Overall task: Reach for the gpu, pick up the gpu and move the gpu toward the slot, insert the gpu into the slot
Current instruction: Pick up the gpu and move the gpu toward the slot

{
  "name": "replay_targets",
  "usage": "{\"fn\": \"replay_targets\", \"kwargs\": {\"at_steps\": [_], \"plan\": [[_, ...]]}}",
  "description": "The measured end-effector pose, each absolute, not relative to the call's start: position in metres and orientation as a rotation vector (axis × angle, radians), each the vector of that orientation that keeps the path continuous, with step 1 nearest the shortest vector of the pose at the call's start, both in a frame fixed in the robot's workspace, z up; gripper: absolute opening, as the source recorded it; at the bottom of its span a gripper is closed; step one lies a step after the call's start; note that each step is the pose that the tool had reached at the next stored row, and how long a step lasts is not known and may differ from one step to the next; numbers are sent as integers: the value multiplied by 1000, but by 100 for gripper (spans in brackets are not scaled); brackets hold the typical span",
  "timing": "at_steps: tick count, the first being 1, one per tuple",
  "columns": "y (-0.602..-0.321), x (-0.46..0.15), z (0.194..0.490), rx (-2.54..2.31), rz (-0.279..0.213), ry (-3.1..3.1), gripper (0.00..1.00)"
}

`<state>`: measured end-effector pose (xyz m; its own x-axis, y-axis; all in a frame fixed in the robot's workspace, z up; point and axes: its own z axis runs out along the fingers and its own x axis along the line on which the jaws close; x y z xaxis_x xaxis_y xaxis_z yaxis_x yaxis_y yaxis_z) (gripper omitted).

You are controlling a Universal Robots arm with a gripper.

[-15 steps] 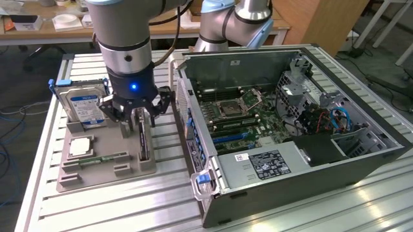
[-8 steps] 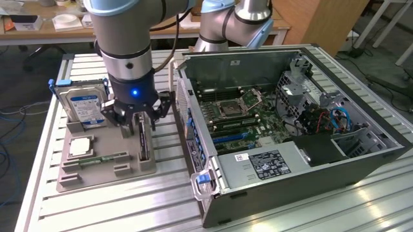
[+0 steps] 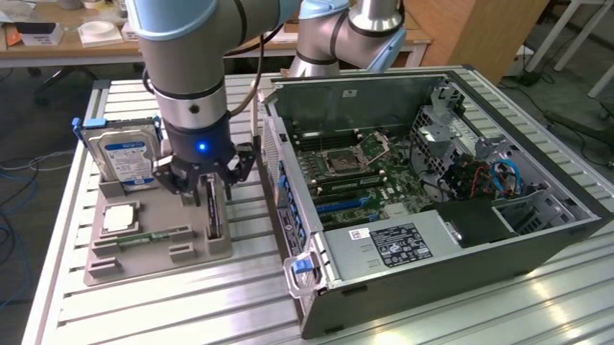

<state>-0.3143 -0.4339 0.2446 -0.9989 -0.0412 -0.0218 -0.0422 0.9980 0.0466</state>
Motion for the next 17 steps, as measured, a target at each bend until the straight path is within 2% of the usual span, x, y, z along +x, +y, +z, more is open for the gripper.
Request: {"fn": "replay_targets", "kwargs": {"at_steps": [10,17], "plan": [[-419,-314,235,-63,73,3119,53],[-419,-319,234,-34,73,3120,53]]}}
